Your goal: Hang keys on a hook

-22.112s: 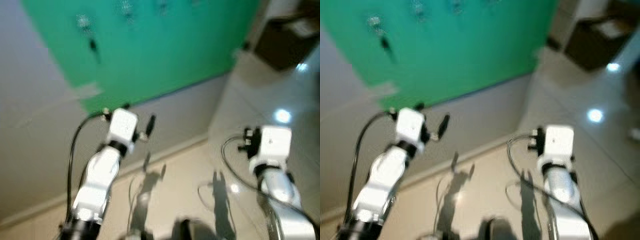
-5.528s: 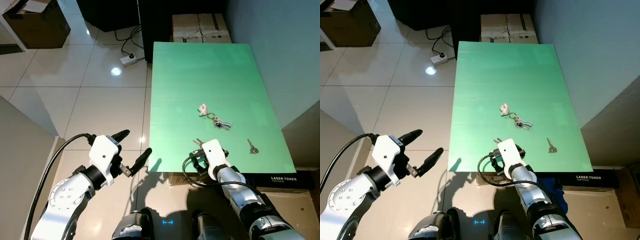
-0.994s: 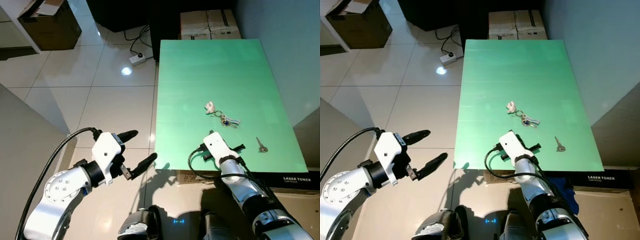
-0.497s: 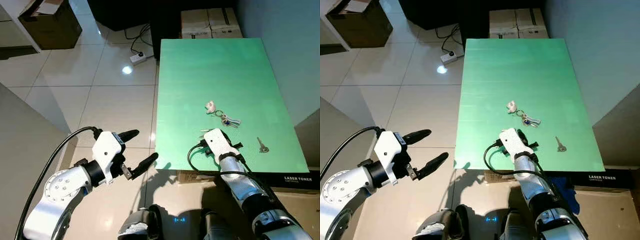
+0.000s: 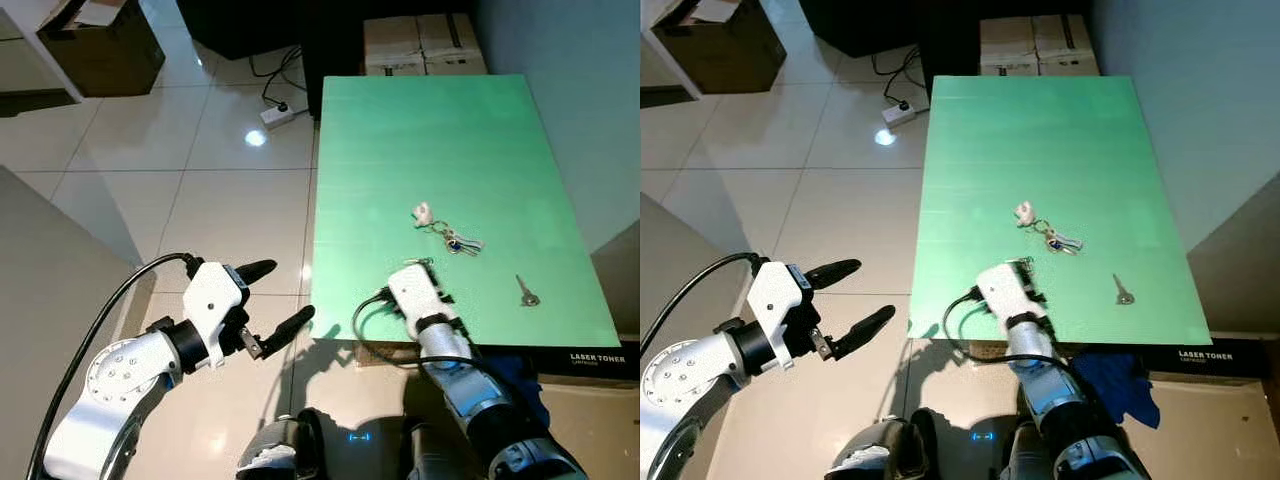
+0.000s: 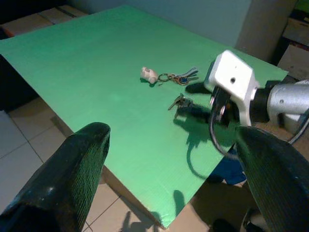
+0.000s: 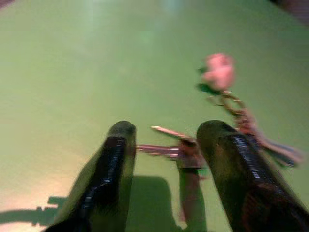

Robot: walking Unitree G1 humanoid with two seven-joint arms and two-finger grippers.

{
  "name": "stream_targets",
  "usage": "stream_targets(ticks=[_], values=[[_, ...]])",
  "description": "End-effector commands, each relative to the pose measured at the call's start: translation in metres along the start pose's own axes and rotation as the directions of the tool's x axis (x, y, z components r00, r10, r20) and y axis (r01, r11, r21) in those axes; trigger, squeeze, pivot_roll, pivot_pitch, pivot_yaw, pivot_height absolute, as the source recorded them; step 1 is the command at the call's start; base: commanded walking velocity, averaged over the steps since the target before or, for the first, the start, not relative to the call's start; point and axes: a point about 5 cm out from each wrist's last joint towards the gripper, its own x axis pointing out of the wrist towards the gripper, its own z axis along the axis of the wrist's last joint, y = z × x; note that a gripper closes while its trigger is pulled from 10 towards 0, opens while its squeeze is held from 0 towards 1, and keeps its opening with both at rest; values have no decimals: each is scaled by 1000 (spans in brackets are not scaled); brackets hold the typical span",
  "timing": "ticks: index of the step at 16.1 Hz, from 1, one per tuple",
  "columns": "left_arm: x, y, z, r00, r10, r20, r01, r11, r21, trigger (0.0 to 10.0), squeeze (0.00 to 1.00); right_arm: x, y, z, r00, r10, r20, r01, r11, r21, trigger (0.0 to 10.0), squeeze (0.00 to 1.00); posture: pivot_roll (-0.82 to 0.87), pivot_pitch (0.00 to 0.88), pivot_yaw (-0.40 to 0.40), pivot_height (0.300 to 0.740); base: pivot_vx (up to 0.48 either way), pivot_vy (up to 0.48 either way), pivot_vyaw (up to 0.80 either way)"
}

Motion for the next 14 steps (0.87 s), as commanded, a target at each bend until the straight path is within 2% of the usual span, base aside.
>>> stream_targets(ticks=[1, 3, 6, 9, 10, 11, 12, 14], values=[[-3, 0, 3, 1000, -10, 0, 10, 1000, 8, 10000, 0, -2, -5, -1, 999, -47, 11, 47, 998, 40, 10000, 1000, 73, 245, 151, 740, 0, 0, 0], [-4, 0, 3, 1000, -11, -2, 11, 1000, 9, 10000, 0, -1, -15, -7, 997, -78, -19, 80, 993, 92, 10000, 1000, 75, 246, 154, 740, 0, 0, 0], [-7, 1, 3, 1000, -15, -10, 15, 1000, 12, 10000, 0, 2, -20, -14, 996, -68, -61, 78, 980, 182, 10000, 1000, 90, 253, 164, 740, 0, 0, 0], [-8, 2, 5, 1000, -17, -18, 18, 1000, 18, 10000, 0, 11, -23, -7, 990, -116, -83, 135, 946, 294, 10000, 1000, 109, 264, 176, 740, 0, 0, 0], [-10, 0, 4, 999, -22, -23, 23, 1000, 17, 10000, 0, 13, -24, -4, 987, -136, -81, 155, 934, 323, 10000, 737, 115, 267, 176, 740, 0, 0, 0], [-11, 0, 4, 999, -23, -26, 24, 1000, 16, 10000, 0, 14, -25, -3, 986, -144, -81, 163, 925, 343, 10000, 247, 118, 269, 177, 740, 0, 0, 0], [-12, -1, 4, 999, -24, -32, 25, 1000, 15, 10000, 0, 16, -24, 0, 984, -157, -86, 179, 905, 386, 10000, 0, 124, 271, 177, 740, 0, 0, 0], [-15, -1, 4, 999, -22, -39, 22, 1000, 15, 10000, 0, 20, -21, 3, 982, -152, -110, 185, 878, 441, 10000, 0, 134, 275, 177, 740, 0, 0, 0]])
